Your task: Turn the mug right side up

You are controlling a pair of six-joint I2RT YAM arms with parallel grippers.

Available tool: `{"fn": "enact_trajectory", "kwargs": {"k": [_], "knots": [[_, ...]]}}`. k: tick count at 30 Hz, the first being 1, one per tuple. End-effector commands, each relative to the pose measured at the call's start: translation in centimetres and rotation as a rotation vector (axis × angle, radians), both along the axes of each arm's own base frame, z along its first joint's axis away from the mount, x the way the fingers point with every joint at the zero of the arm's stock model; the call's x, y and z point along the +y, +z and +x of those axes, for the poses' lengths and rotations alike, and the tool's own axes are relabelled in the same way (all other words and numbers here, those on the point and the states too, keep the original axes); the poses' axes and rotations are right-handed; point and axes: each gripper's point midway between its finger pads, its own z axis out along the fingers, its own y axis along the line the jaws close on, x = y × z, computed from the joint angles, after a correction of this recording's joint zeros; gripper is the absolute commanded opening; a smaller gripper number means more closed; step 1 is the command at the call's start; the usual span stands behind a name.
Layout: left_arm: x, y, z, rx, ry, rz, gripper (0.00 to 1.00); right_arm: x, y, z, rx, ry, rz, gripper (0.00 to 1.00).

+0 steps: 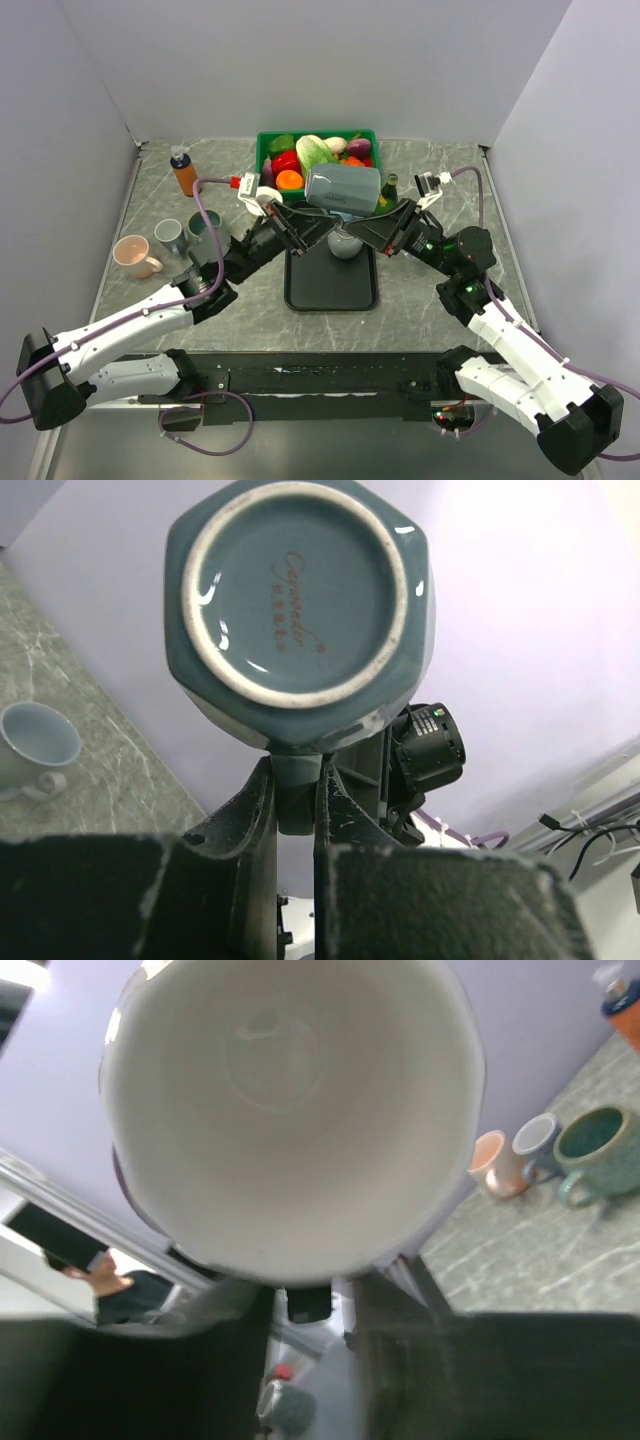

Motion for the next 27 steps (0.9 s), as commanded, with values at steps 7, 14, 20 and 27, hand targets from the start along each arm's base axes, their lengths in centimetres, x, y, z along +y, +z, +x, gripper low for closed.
{"fn": "enact_trajectory", "kwargs": {"k": [7,14,20,27], "knots": [[0.2,2.0,-1.9,-0.101,-0.038,-0.071,0.01,-0.6,1.1,0.4,-0.057,-0.066,0.017,0.00],[0.8,0.8,-1.8,-0.148,0.010,0.018,0.52,-2.2,0.6,1.2,-0.073,-0.199,-0.024,0.00],[0.5,-0.7,-1.4,-0.162,0.027,0.104,0.88,-3.1,0.6,1.7,-0.079,-0.272,-0.094,0.00],[1.1,-3.1,0.7,-0.129,0.133,0.294,0.96,-6.9,1.1,4.2,-0.107,-0.535,-0.318,0.00]]}}
